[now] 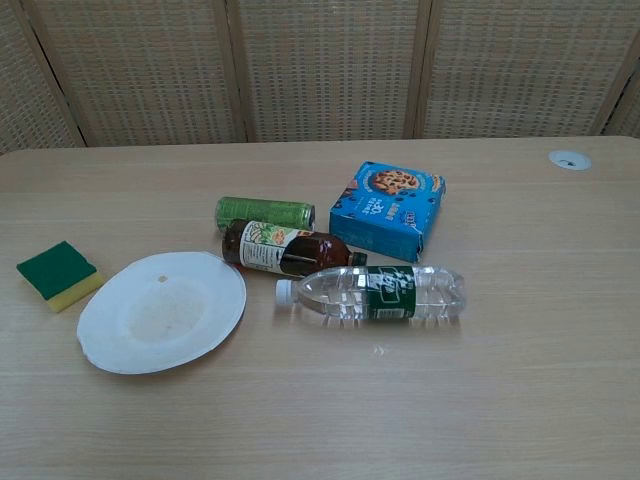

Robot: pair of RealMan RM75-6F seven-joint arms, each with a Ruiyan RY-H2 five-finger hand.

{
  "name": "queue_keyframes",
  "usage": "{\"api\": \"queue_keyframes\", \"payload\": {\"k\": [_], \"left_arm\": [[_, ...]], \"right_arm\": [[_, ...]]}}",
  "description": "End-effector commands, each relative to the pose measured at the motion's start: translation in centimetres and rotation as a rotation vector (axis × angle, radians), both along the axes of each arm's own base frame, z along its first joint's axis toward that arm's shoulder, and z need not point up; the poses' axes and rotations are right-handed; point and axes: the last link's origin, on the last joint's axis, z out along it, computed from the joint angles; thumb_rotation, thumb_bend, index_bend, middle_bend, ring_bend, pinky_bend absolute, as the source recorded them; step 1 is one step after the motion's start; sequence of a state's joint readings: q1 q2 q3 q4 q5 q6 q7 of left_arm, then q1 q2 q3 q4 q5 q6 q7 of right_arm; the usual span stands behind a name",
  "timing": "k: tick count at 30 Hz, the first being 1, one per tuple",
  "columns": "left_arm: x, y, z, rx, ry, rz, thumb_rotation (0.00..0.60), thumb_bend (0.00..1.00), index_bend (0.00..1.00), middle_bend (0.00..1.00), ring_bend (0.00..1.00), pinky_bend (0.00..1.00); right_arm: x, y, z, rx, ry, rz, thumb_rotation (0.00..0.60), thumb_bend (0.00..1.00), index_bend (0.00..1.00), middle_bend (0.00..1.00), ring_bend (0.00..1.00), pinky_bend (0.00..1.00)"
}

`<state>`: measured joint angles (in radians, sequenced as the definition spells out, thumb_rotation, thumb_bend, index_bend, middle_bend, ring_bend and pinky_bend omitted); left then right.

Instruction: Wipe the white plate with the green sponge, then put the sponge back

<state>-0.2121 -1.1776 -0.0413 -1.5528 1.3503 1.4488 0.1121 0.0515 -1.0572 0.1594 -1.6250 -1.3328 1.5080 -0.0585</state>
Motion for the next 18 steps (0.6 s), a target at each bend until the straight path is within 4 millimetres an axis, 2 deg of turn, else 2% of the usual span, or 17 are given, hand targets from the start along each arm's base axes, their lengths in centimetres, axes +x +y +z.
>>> {"api": "queue_keyframes", "payload": {"k": [1,8,13,16,18], "left_arm": [[0.0,-0.1,0.0,-0.001,-0.002,-0.005,0.600,0.00,0.00,0.00,0.00,0.00],[-0.7,1.3,-0.6,-0.074,0.044,-0.044,0.600,0.00,0.00,0.00,0.00,0.00],[-1.0,4.6,-2.0,-0.229,0.126,-0.120,0.600,0.00,0.00,0.00,0.00,0.00],[-1.2,7.5,-3.9,-0.326,0.180,-0.187,0.600,0.00,0.01,0.00,0.00,0.00],[-1.9,9.1,-5.4,-0.393,0.260,-0.221,0.600,0.00,0.05,0.00,0.00,0.01]], "right_arm": [[0.0,0.0,0.0,-0.001,0.003,-0.003,0.600,0.00,0.00,0.00,0.00,0.00],[-0.2,0.1,-0.2,0.056,0.030,-0.020,0.600,0.00,0.00,0.00,0.00,0.00],[0.2,-0.2,-0.6,0.084,0.022,0.024,0.600,0.00,0.00,0.00,0.00,0.00],[0.4,-0.3,-0.9,0.085,0.024,0.041,0.600,0.00,0.00,0.00,0.00,0.00],[0.4,-0.4,-1.0,0.081,0.026,0.045,0.600,0.00,0.00,0.00,0.00,0.00]]}}
